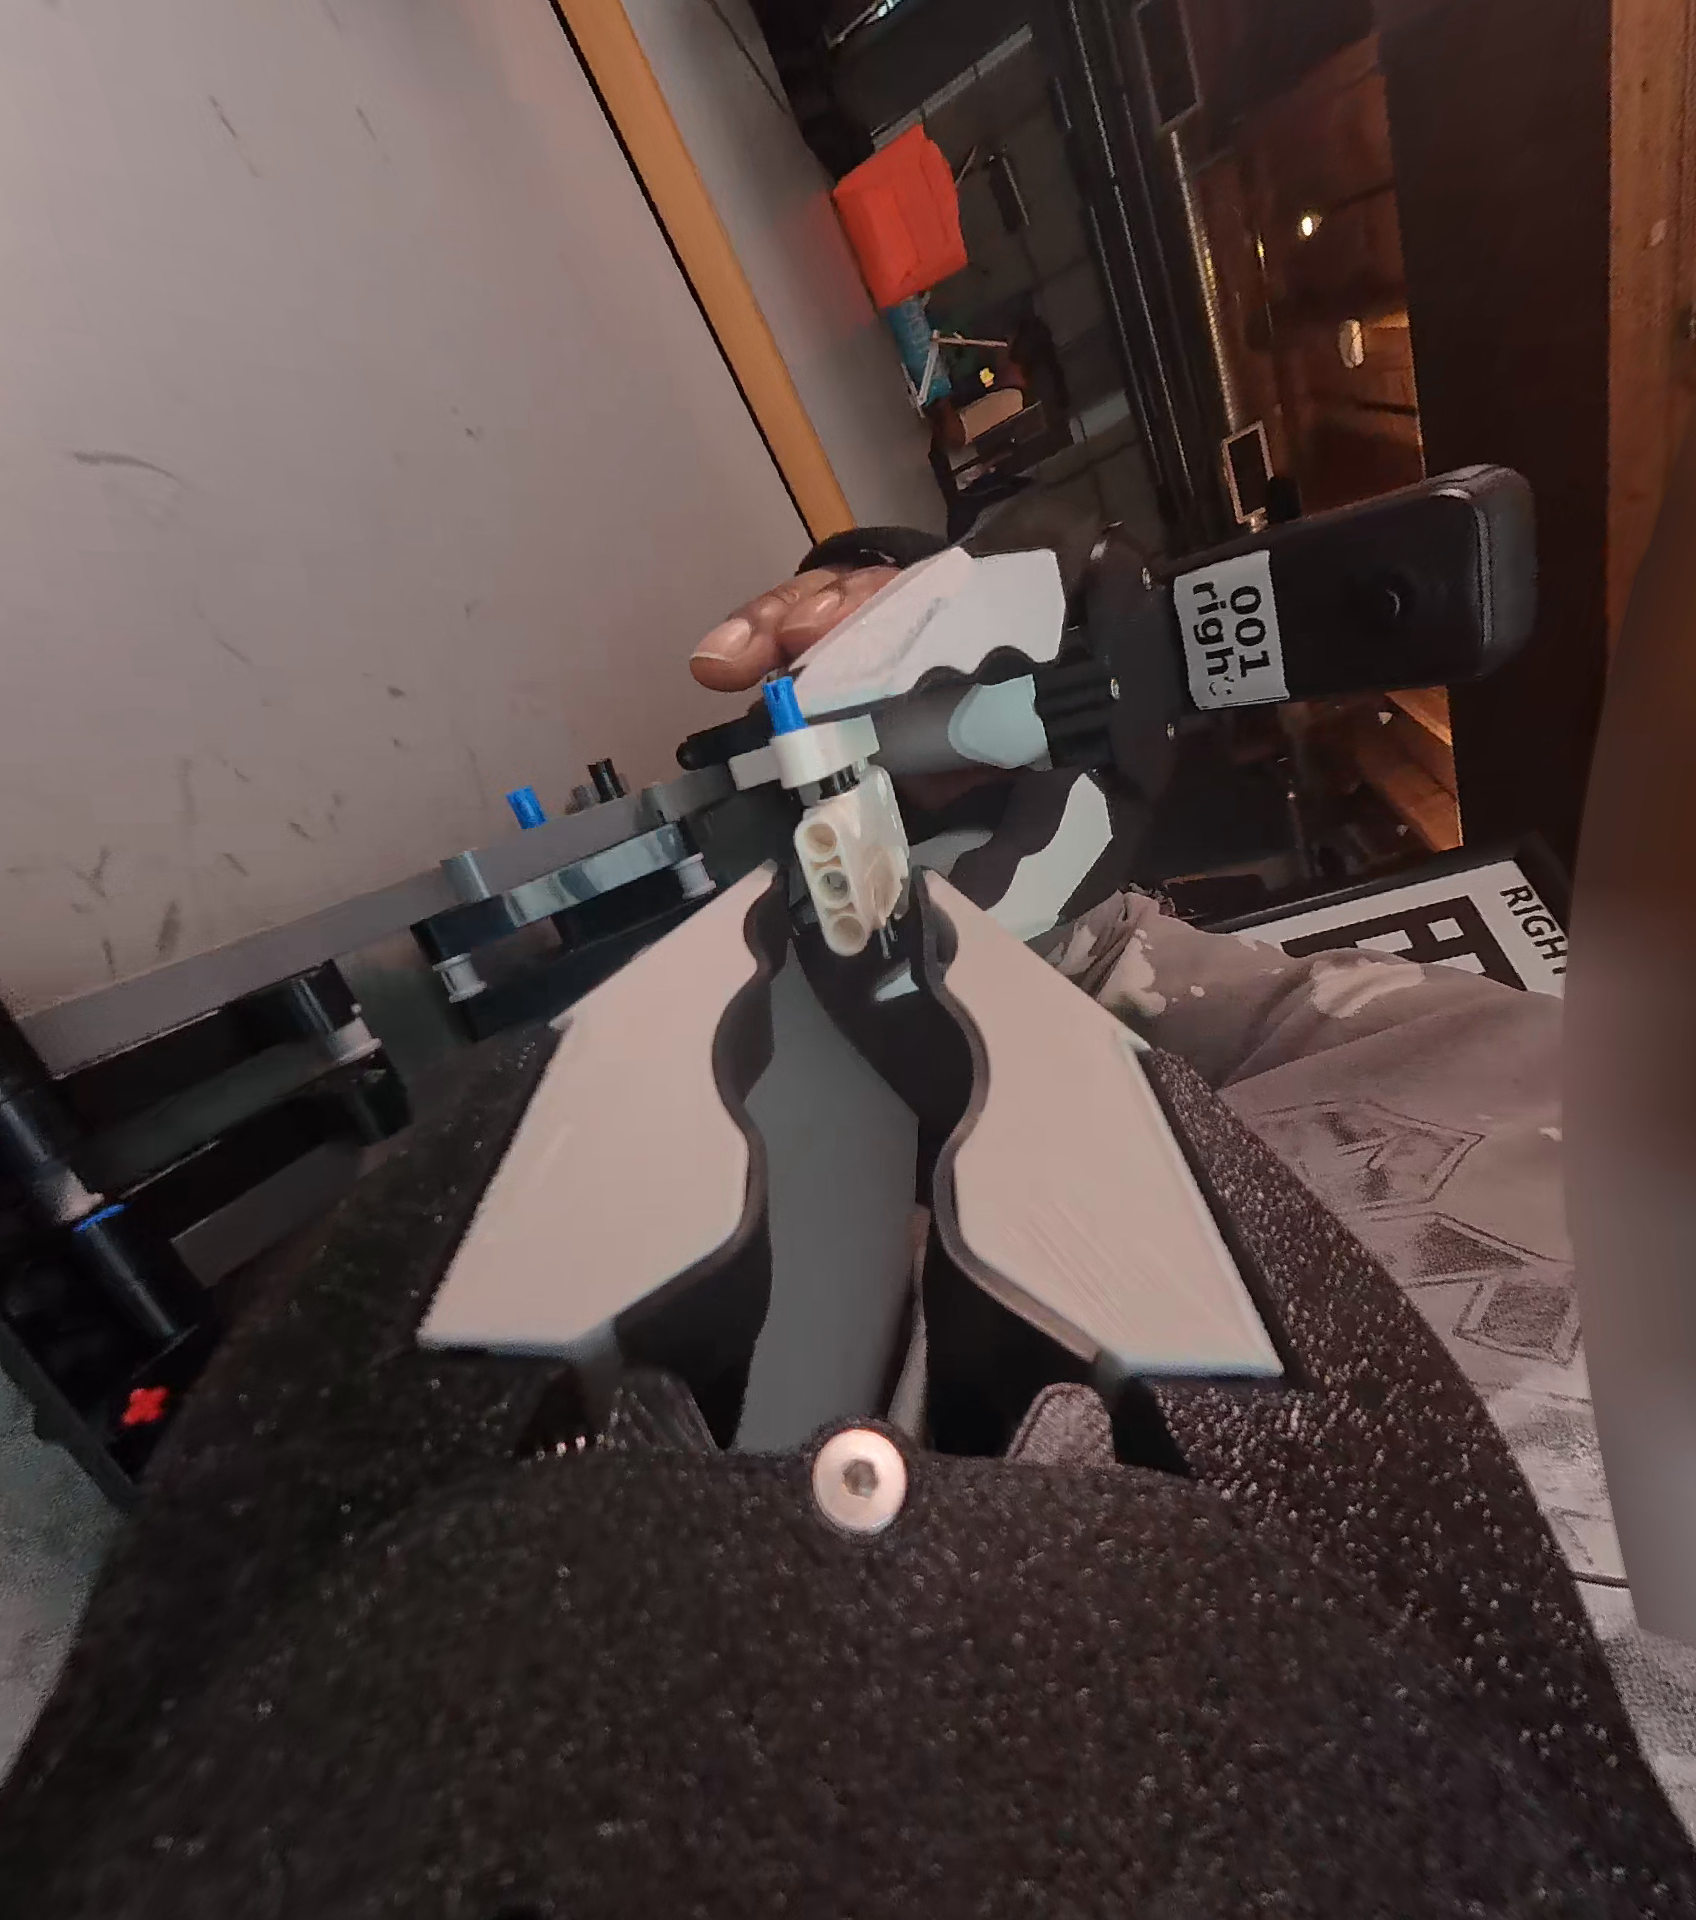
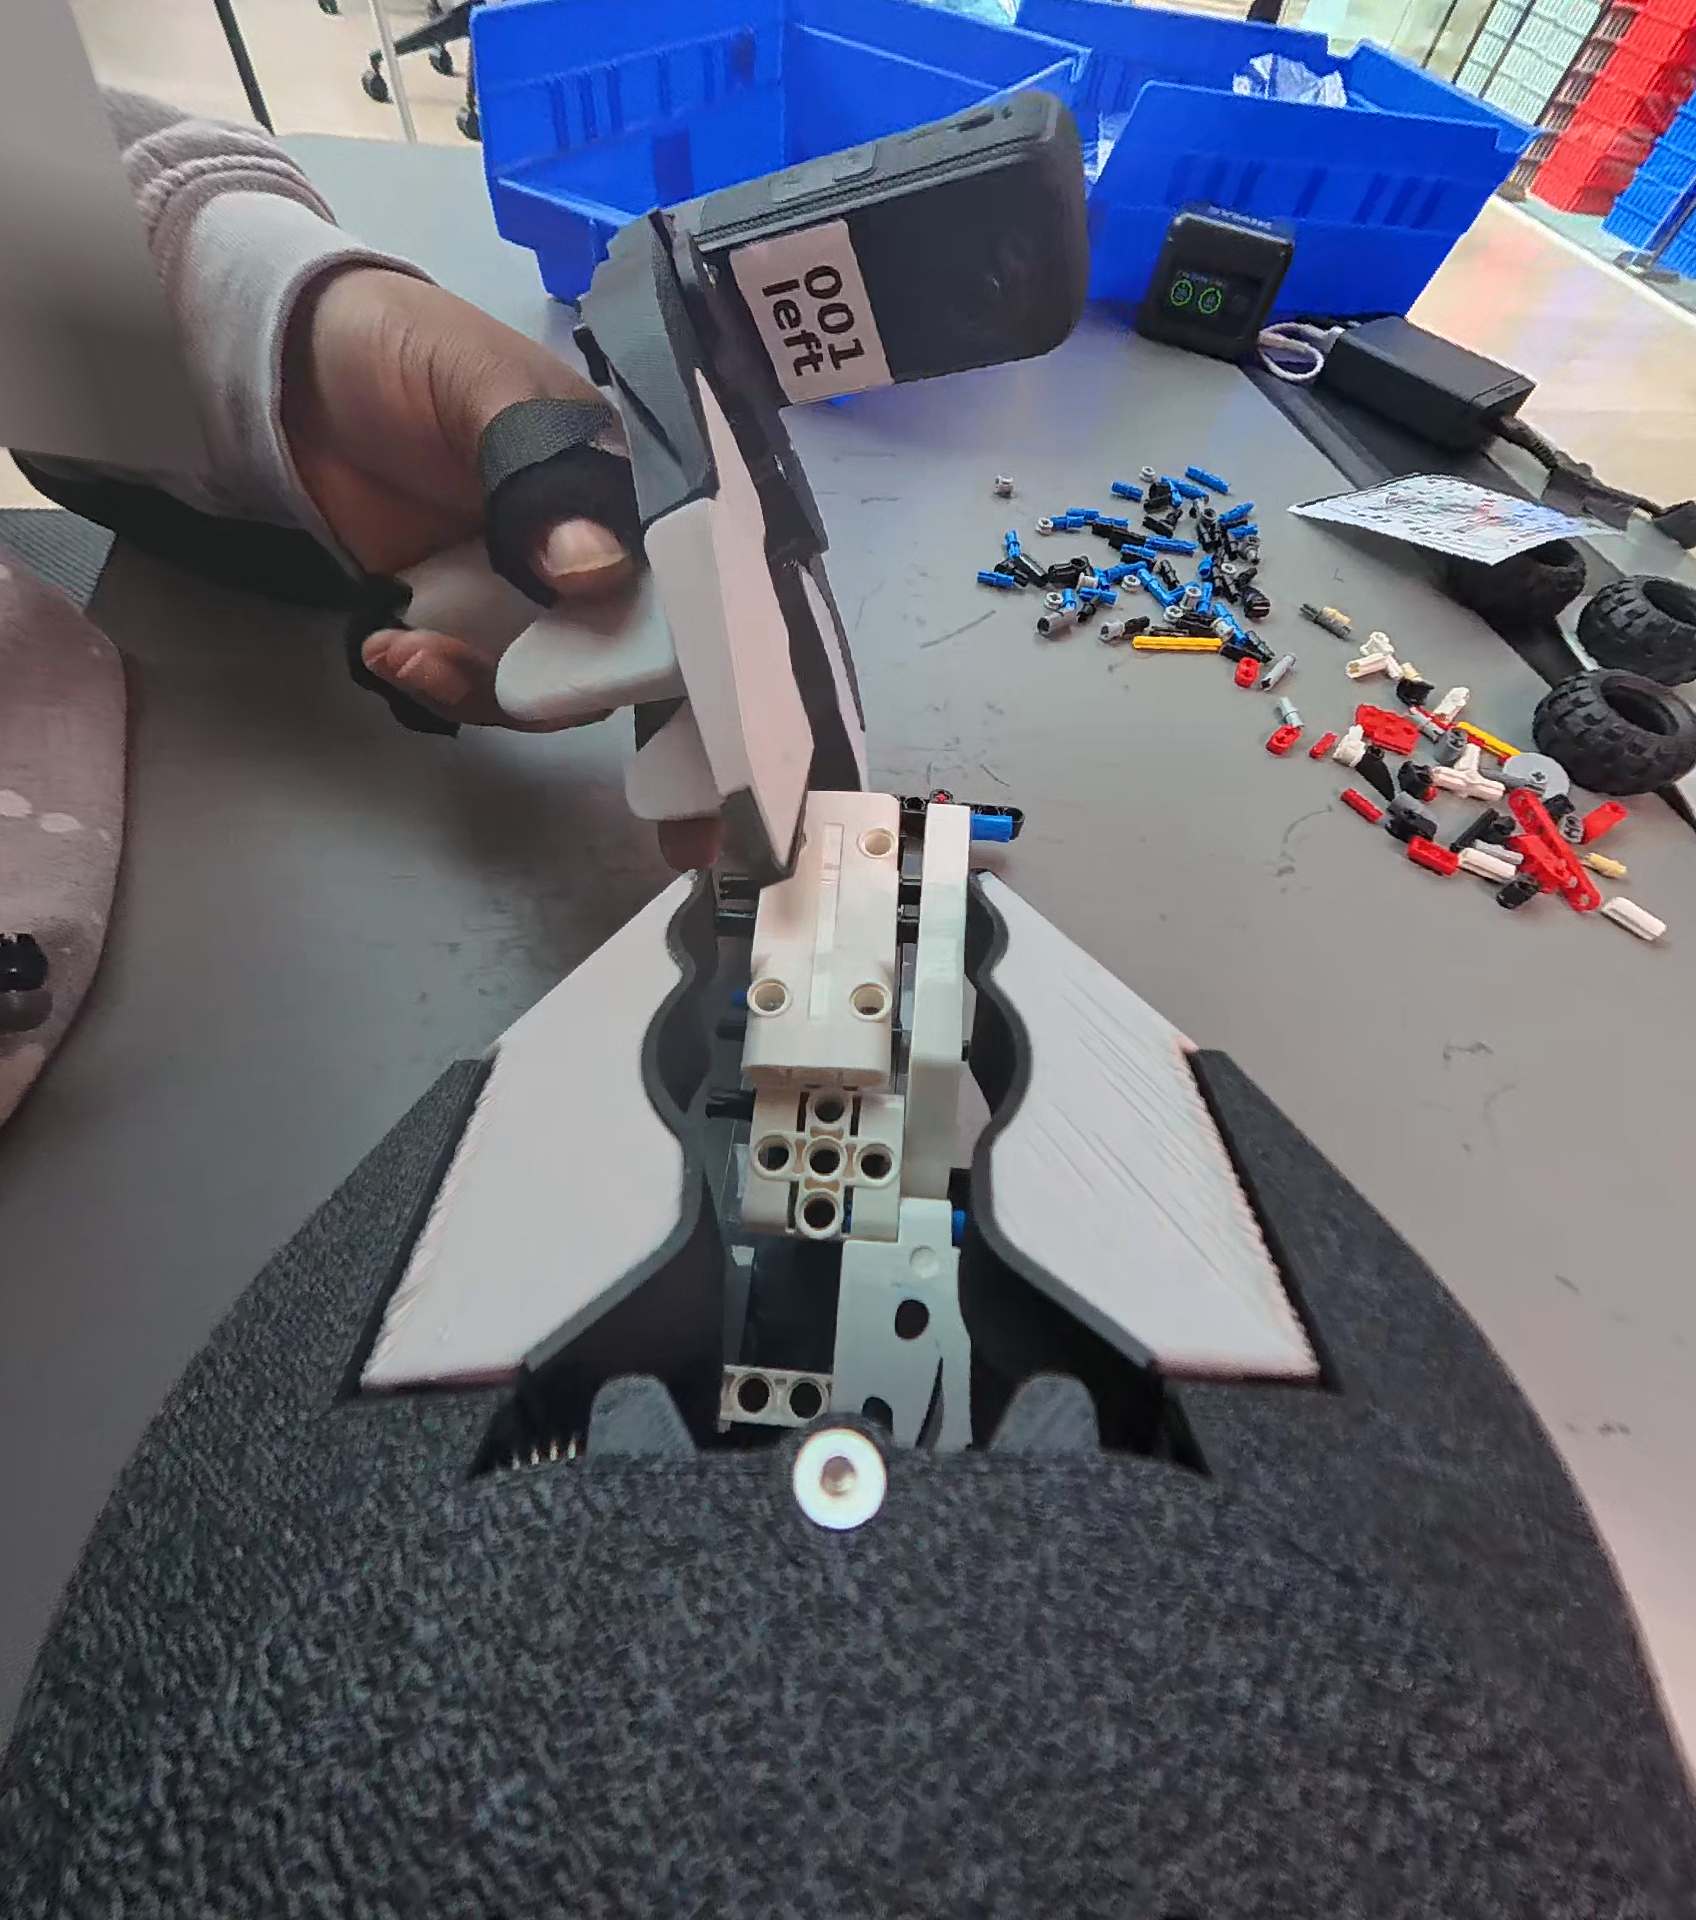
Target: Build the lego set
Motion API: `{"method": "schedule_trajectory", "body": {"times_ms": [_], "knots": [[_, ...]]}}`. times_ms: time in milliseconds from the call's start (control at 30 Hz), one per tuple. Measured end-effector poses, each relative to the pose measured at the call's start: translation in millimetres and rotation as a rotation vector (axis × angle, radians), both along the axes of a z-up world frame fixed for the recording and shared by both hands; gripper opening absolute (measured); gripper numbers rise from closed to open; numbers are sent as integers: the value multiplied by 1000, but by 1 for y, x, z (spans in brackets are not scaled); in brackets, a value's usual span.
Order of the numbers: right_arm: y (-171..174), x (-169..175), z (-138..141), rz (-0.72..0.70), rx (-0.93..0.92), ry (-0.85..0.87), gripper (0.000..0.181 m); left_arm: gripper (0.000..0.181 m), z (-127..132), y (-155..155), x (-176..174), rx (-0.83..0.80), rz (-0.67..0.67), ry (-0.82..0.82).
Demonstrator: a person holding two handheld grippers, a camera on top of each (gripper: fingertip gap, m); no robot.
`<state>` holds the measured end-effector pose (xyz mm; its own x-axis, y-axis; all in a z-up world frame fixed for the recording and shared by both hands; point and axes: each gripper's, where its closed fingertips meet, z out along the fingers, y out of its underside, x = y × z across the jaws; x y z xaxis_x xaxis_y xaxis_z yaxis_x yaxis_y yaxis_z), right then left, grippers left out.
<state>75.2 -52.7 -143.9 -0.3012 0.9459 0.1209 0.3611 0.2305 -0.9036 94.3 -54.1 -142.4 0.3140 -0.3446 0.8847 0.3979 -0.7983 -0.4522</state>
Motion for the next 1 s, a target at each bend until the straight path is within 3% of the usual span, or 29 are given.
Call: {"method": "schedule_trajectory", "body": {"times_ms": [67,333,433,533,633,867,1000], "knots": [[-1,0,-1,25,37,-2,43,14,-1,0,0,-24,-10,0],[2,-3,-2,34,35,4,43,15,-2,5,-3,0,-29,42],[8,1,6,-12,66,16,52,15,-1,8,-6,-4,-30,59],[11,16,2,-11,73,-78,54,15,-3,9,-7,-7,-29,93],[21,18,-3,-91,144,-81,41,15,-5,9,-8,-20,-41,138],[30,29,18,-103,-103,-41,26,16,-4,10,-12,-61,-79,192],[34,27,6,-123,-226,-138,13,17,-4,11,-14,-53,-80,233]]}}
